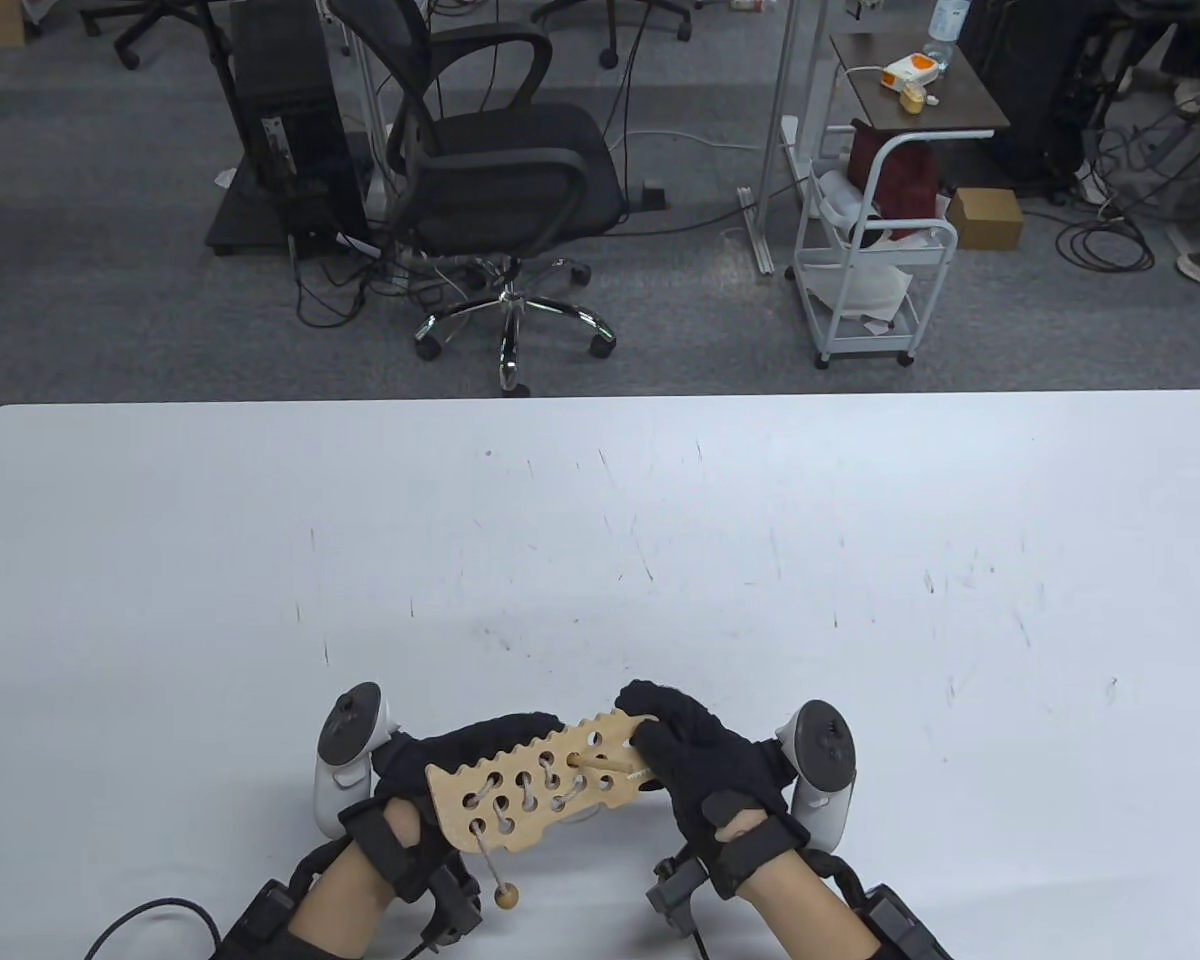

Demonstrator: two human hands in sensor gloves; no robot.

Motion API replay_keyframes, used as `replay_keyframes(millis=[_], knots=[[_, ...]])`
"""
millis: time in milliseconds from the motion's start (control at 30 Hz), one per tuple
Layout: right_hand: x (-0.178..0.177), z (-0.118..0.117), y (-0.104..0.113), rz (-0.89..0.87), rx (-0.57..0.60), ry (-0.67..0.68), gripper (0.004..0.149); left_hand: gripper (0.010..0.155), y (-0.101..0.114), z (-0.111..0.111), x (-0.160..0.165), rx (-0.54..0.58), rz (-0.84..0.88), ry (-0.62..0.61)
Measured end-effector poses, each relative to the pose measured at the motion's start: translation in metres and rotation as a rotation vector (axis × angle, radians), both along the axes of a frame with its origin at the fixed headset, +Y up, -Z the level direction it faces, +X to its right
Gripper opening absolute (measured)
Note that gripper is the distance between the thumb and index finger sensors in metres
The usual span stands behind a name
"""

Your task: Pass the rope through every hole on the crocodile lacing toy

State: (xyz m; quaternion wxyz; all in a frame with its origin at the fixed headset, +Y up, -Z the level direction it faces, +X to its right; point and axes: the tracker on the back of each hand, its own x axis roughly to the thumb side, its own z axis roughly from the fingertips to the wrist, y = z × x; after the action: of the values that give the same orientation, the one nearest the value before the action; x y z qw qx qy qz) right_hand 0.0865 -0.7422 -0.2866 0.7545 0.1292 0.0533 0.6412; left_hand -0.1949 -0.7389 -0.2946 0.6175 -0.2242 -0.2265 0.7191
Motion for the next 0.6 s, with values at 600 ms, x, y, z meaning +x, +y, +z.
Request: replay_keyframes(millis=[600], knots=[[0.0003,-0.0016,0.0014,0.042,0.046,0.011,0.049,0.051,0.0014,-0.0001,0.0001,-0.008,0.032,-0.005]])
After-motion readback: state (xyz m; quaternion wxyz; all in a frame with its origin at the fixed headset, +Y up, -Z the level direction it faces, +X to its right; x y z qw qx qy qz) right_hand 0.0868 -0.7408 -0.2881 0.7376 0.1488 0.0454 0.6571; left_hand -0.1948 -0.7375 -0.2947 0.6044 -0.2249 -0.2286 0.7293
